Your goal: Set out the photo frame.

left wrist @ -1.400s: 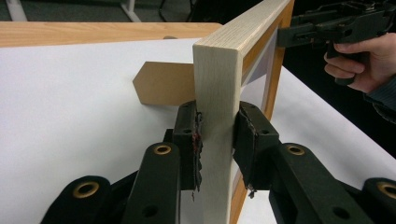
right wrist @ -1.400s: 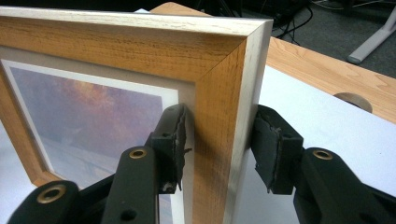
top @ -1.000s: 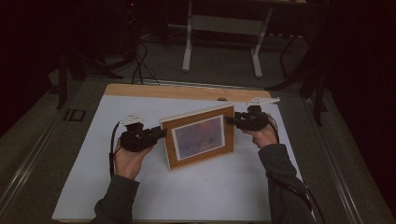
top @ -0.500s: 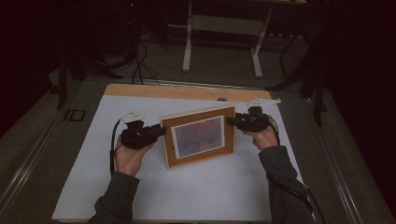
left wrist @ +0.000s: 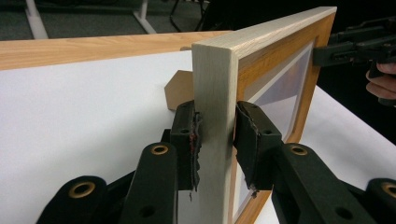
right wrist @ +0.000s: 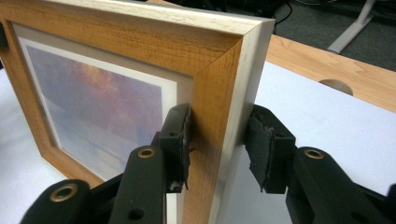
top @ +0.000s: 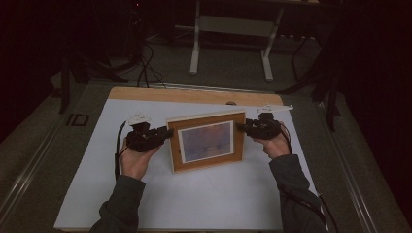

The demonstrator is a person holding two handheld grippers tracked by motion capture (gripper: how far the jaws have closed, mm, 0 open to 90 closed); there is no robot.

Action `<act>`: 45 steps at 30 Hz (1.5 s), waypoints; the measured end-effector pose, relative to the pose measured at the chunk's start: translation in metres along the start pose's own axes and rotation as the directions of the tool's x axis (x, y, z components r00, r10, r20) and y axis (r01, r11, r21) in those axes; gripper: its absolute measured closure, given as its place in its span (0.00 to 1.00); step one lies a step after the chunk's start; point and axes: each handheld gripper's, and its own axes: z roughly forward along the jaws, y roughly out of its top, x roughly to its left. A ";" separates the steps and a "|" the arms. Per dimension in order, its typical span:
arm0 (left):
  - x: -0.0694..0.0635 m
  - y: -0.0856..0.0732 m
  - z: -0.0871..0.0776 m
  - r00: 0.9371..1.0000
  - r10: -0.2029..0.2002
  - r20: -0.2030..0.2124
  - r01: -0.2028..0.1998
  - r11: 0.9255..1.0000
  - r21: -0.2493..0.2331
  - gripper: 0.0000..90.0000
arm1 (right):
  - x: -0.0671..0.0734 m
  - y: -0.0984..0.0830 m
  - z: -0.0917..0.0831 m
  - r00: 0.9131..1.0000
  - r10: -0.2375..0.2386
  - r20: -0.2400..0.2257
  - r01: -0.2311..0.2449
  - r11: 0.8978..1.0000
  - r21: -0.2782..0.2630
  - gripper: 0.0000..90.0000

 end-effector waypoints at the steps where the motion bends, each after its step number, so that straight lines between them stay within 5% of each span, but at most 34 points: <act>1: 0.000 0.000 0.000 1.000 0.003 0.000 -0.003 1.000 0.000 0.78 | 0.001 0.000 0.000 1.000 -0.003 0.003 0.003 1.000 0.003 0.67; 45: 0.015 0.009 0.010 1.000 -0.008 0.013 0.008 1.000 -0.008 0.76 | 0.011 -0.010 -0.007 0.998 0.050 0.026 -0.049 0.998 -0.027 0.69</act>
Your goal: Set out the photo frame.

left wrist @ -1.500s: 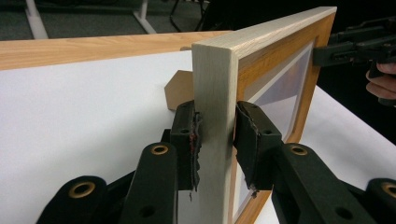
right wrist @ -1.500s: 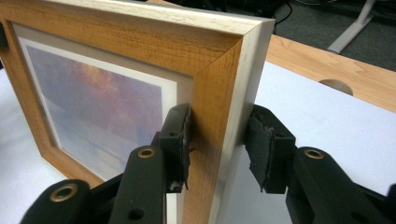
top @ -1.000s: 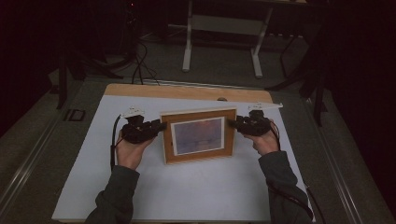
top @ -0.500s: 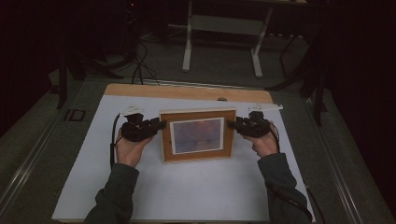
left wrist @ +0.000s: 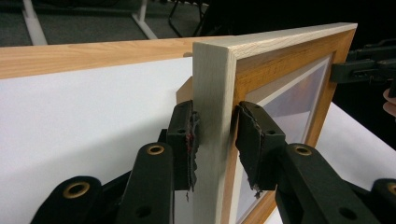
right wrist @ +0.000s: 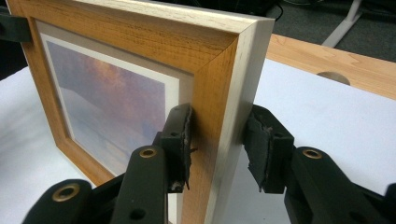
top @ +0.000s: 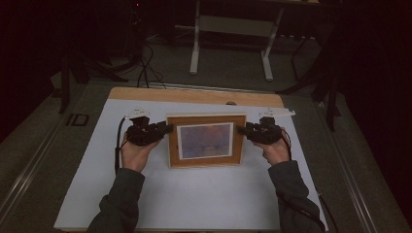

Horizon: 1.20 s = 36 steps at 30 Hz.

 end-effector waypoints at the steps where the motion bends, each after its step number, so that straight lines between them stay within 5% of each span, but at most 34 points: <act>1: 0.000 0.000 0.000 1.000 -0.001 0.002 0.001 1.000 0.000 0.76 | 0.000 0.000 0.000 1.000 0.001 0.001 -0.001 1.000 0.000 0.69; 36: 0.011 0.003 0.007 0.999 -0.005 0.047 0.005 1.000 -0.013 0.75 | 0.004 -0.005 -0.005 1.000 -0.016 0.009 0.016 1.000 -0.003 0.70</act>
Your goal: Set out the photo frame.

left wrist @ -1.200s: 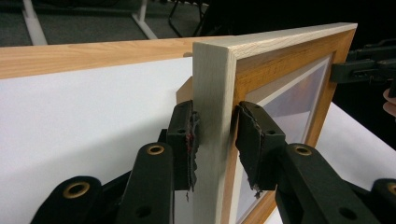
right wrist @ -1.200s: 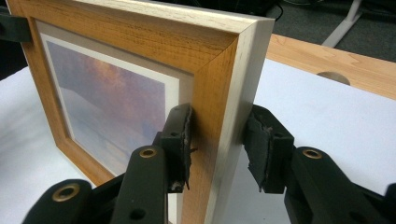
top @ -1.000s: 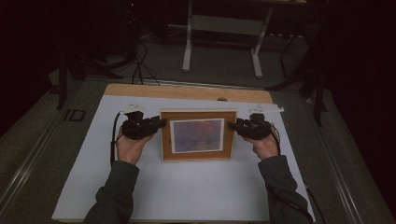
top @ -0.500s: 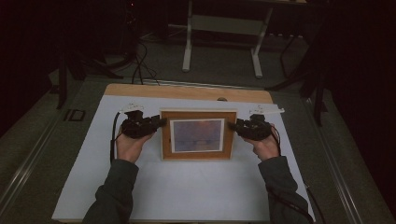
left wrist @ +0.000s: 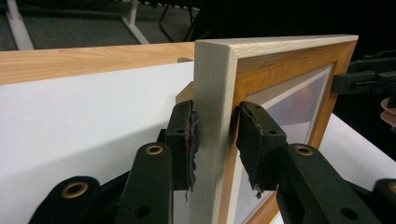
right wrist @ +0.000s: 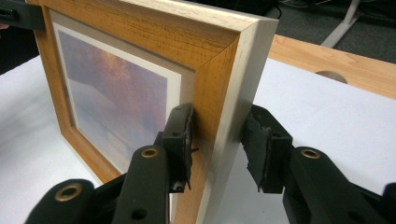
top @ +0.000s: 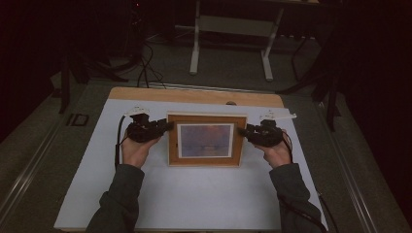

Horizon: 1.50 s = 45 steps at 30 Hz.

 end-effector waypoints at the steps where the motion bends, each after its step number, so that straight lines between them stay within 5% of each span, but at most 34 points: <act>1: 0.000 0.000 0.000 1.000 -0.001 0.000 0.001 1.000 0.000 0.75 | 0.000 0.000 0.000 1.000 0.000 0.000 0.000 1.000 0.000 0.70; 45: 0.000 0.000 0.000 0.999 -0.026 0.019 0.026 1.000 0.008 0.68 | 0.000 -0.002 -0.005 1.000 -0.015 -0.013 0.015 1.000 -0.015 0.68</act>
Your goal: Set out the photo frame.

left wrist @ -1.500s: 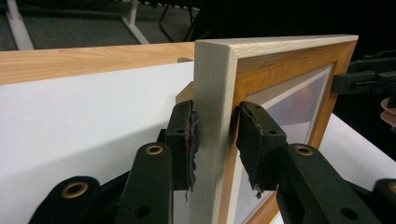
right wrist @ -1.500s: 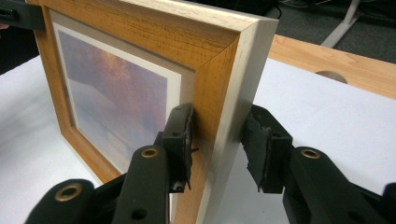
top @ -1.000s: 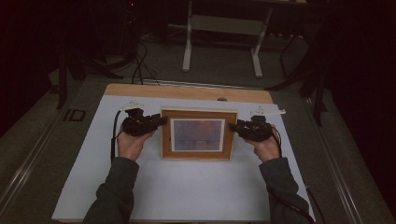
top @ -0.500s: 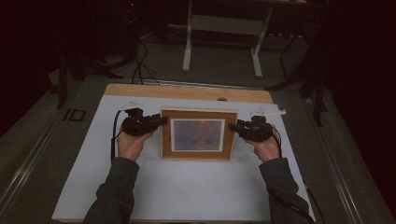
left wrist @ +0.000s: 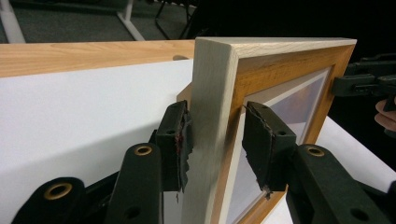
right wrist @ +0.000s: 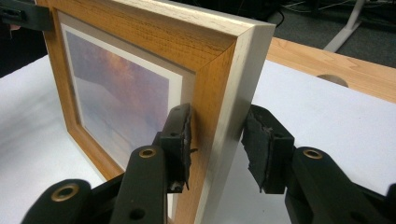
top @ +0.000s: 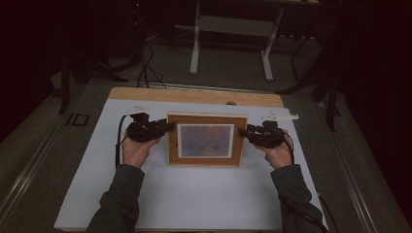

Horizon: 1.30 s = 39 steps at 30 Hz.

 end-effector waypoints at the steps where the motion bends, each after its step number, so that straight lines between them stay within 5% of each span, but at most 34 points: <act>1: 0.000 0.000 0.000 1.000 -0.002 0.002 0.002 1.000 -0.002 0.68 | 0.000 0.000 0.000 1.000 0.000 0.000 0.000 1.000 0.000 0.67; 28: 0.004 -0.004 -0.033 1.000 0.000 -0.009 0.000 0.999 -0.040 0.66 | -0.002 -0.001 -0.017 1.000 0.003 0.000 -0.003 1.000 -0.028 0.61; 39: -0.003 -0.020 -0.058 0.998 0.039 -0.051 -0.042 0.998 -0.047 0.66 | -0.001 -0.007 -0.029 1.000 0.006 -0.001 -0.006 0.999 -0.034 0.61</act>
